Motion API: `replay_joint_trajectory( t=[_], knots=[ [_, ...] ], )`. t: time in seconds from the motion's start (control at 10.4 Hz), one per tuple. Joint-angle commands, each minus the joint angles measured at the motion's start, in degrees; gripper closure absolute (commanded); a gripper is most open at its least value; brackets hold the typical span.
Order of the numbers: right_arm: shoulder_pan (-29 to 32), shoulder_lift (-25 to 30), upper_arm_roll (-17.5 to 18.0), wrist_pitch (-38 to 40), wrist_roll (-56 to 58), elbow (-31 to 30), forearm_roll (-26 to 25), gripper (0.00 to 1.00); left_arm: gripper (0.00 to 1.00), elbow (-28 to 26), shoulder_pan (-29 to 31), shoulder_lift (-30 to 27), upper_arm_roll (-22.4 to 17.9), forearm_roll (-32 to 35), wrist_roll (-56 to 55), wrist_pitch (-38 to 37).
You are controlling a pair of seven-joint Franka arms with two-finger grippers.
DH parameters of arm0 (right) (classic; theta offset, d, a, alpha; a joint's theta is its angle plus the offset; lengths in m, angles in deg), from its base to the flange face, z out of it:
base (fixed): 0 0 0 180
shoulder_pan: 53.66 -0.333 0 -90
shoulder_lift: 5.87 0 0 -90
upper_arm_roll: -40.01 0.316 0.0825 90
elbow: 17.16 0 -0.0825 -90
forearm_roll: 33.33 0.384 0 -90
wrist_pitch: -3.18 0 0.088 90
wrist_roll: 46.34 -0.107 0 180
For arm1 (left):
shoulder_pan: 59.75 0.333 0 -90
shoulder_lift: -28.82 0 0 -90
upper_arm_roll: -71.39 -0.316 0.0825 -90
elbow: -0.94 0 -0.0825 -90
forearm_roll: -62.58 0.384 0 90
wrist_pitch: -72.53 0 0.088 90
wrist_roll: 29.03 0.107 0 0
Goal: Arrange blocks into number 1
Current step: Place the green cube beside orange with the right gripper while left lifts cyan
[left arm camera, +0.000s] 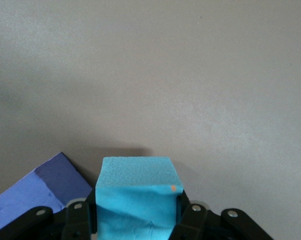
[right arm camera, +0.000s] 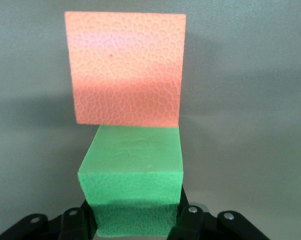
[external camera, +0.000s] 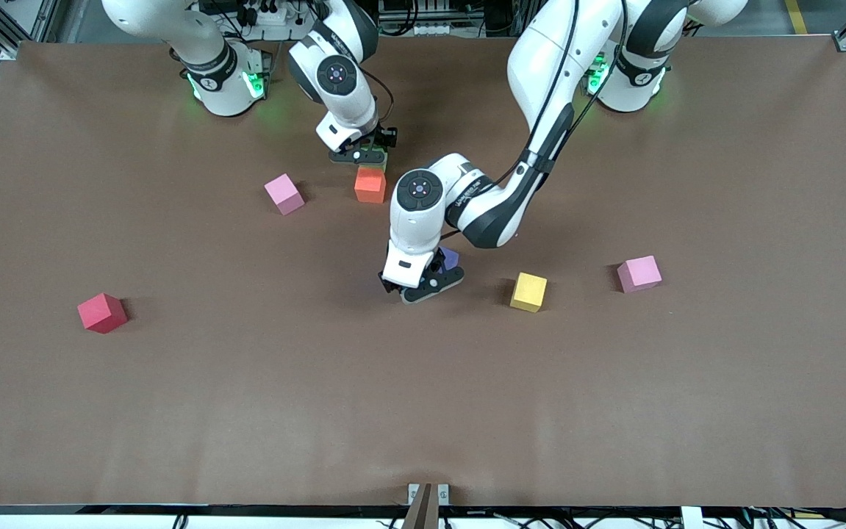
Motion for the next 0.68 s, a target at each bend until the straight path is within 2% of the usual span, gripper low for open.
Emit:
replay_joint_trajectory(
  t=[0.0, 0.29, 0.39, 0.48, 0.58],
  knots=[
    [0.7, -1.4, 0.0, -0.2, -0.2, 1.4, 0.9, 0.38, 1.0, -0.8, 0.3, -1.1, 0.6, -1.4, 1.7, -0.8],
    [0.9, -2.2, -0.2, -0.2, 0.1, 2.2, 0.8, 0.33, 1.0, -0.9, 0.4, -1.1, 0.6, -1.3, 1.8, -0.8],
    [0.9, -2.2, -0.3, -0.3, 0.4, 2.3, 0.3, 0.08, 1.0, -0.9, 0.3, -1.1, 0.6, -1.3, 2.3, -0.8],
    [1.0, -2.0, -0.4, -0.3, 0.5, 2.3, 0.1, 0.0, 1.0, -0.9, 0.3, -1.1, 0.5, -1.2, 2.3, -0.8],
    [2.0, -1.2, -0.3, -0.3, 0.8, 2.3, 0.0, 0.0, 1.0, -0.9, 0.2, -1.1, 0.5, -1.2, 2.3, -0.8]
  ],
)
